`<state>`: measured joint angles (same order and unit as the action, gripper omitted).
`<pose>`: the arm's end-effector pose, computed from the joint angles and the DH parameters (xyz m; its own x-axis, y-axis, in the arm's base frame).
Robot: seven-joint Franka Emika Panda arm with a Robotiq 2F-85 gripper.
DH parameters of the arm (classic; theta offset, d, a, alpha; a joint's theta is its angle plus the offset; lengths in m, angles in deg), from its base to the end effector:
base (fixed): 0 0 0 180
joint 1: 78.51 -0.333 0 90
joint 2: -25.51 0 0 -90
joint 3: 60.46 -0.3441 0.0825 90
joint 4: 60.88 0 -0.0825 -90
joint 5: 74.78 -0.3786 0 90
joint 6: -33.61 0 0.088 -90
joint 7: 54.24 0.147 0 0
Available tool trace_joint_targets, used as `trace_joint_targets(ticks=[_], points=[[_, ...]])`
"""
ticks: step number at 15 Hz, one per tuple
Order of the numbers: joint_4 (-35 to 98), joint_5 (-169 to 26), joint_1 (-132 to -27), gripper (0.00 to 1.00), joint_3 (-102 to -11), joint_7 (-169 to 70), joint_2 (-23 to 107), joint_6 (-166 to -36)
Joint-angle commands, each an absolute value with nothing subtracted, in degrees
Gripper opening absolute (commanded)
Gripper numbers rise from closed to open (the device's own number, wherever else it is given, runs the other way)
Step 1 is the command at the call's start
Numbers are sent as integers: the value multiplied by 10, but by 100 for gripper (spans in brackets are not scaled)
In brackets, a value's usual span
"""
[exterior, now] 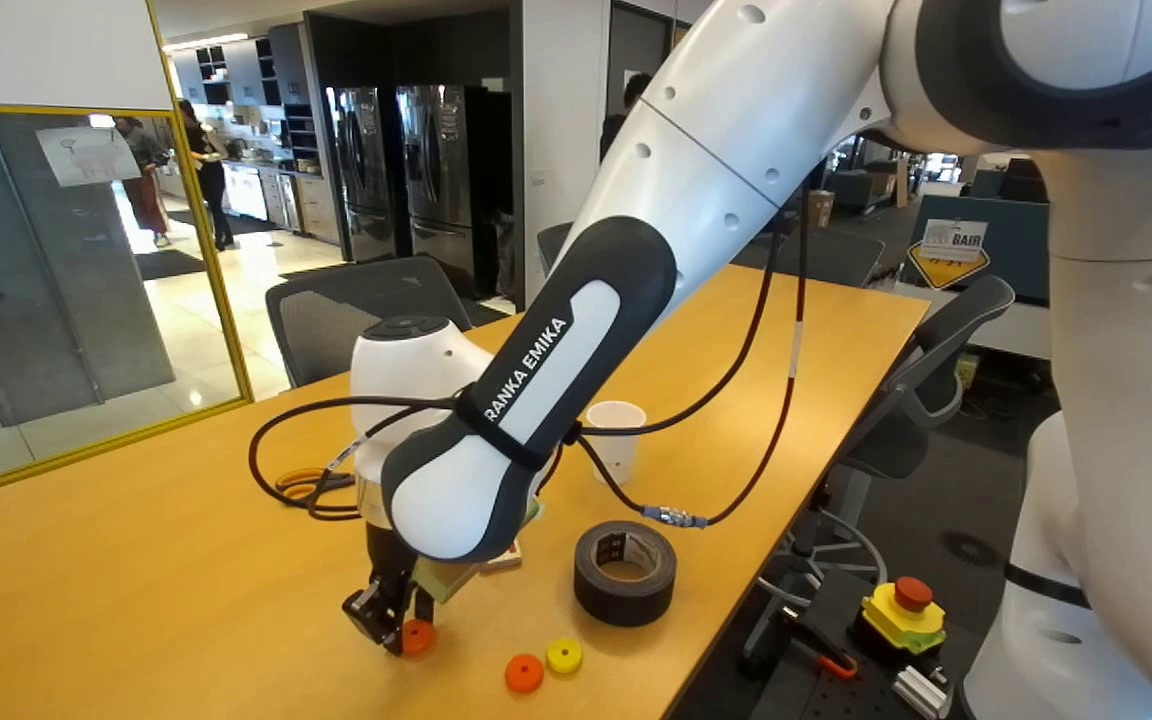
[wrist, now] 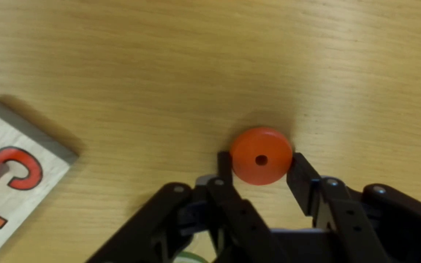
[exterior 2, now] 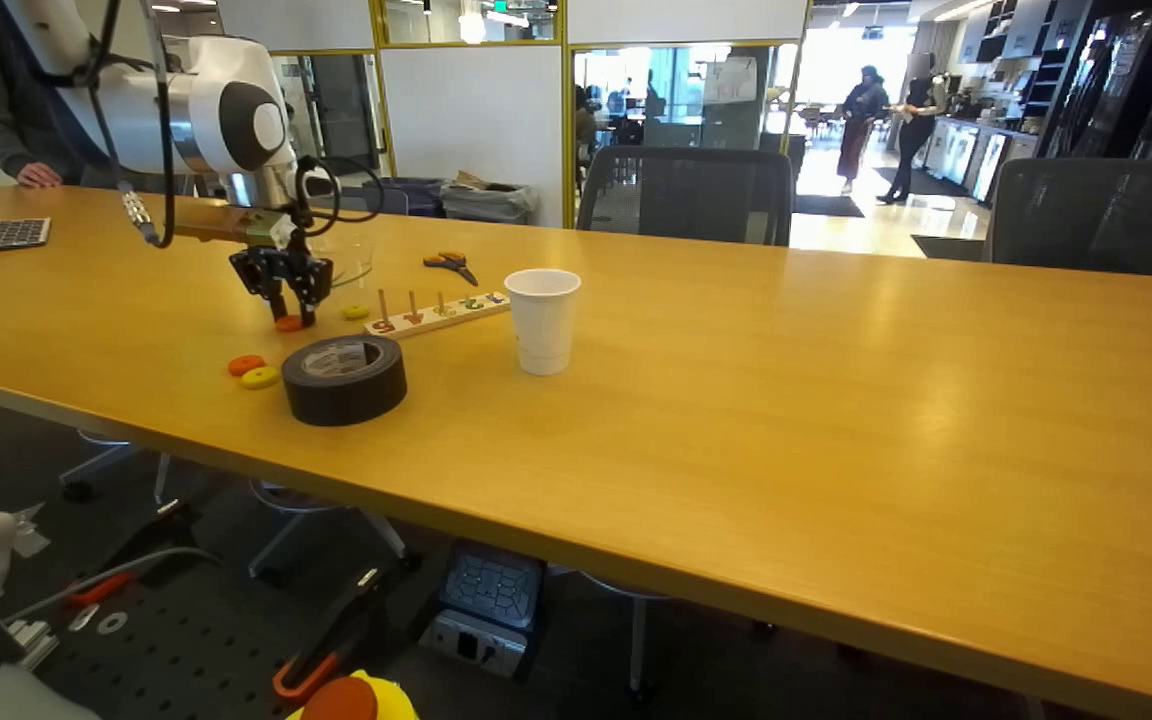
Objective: Pick up the orange and yellow objects from the table and put them in the two cups
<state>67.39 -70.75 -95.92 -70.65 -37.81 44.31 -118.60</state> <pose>0.5003 0.2634 0.2236 0.9672 0.2384 0.0874 0.2429 -0.9690 -0.0450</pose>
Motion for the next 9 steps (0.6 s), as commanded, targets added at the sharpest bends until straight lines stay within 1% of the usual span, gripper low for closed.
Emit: trace_joint_targets(ticks=[1,3,9], points=[[662,-695,-975,20,-693,-360,448,-1173],[663,-676,-985,19,-680,-341,442,-1156],[678,-632,-984,19,-669,-304,377,-1019]])
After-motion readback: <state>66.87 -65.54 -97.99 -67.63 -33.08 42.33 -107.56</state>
